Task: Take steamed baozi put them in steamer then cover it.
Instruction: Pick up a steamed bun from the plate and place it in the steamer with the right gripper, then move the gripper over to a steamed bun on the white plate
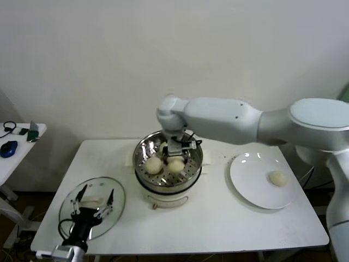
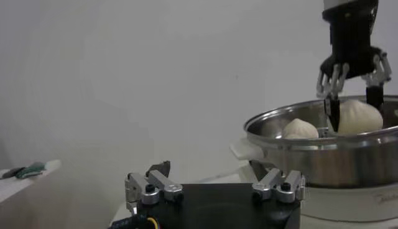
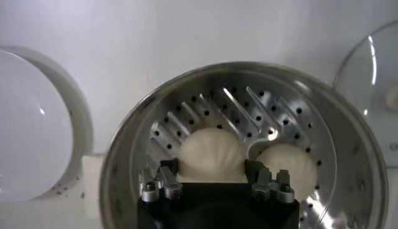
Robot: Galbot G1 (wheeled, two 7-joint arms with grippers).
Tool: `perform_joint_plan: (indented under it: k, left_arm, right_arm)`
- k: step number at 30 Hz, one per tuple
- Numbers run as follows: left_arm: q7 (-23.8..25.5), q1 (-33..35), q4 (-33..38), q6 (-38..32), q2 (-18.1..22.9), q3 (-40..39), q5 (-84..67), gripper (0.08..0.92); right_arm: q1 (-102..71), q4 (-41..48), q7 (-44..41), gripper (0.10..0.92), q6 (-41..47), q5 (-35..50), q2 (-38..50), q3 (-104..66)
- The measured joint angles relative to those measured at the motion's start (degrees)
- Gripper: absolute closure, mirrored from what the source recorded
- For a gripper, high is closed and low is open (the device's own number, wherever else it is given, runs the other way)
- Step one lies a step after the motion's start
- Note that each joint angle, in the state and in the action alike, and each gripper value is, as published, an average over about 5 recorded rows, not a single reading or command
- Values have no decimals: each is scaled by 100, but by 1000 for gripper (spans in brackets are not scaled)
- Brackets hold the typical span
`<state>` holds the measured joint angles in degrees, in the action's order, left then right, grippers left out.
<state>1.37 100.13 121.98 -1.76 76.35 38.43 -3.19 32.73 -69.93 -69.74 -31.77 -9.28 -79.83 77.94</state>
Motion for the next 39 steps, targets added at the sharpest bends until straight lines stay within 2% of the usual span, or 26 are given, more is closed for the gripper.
perform_joint_plan:
  k: [20,28,39]
  left_arm:
    - [-1,-25,-98,-12,-2,8,-44,177]
    - [-4,-25,-115,-22,-2,14,-49,177]
    - [-6,-37,-116,-36,-9,17,-59,177]
  right_arm:
    - [-325,-84,-43,310,-125,-298,-190,-14]
    - [-296,-118,-134,207,-112,-317,-154,-68]
    - [-81,-145,-118,203,-11,-186,22,-273]
